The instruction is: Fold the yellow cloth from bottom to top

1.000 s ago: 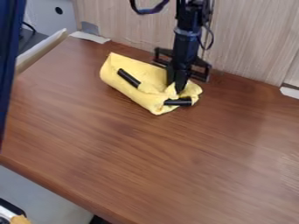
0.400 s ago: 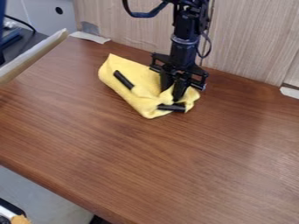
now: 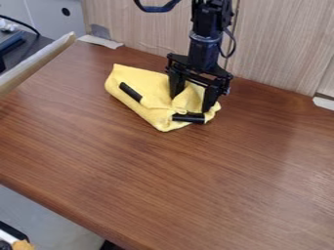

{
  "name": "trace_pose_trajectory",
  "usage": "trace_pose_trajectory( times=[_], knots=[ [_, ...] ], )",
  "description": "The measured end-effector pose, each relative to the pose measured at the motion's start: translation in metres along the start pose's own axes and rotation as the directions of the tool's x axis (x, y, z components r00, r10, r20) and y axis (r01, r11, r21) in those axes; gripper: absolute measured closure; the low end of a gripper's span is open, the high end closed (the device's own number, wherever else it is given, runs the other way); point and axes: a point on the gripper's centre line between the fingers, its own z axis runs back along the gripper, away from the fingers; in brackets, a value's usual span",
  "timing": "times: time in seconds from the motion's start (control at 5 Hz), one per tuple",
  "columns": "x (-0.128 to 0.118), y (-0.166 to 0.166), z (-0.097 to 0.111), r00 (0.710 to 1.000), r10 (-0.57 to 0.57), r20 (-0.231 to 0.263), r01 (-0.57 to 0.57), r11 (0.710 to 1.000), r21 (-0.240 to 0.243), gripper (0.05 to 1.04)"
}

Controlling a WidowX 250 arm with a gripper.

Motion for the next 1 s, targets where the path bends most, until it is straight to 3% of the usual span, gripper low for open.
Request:
trace_pose_trajectory(
  times=[0.2, 0.8, 1.0],
  knots=[
    [-0.001, 0.0, 0.004, 1.0, -0.004, 0.0, 0.004, 1.0, -0.003, 0.081],
    [-0.018, 0.023, 0.082, 0.991, 0.019, 0.131, -0.013, 0.999, -0.047, 0.083],
    [-0.03, 0.034, 0.091, 0.99, 0.045, 0.132, -0.038, 0.997, -0.061, 0.083]
  ],
)
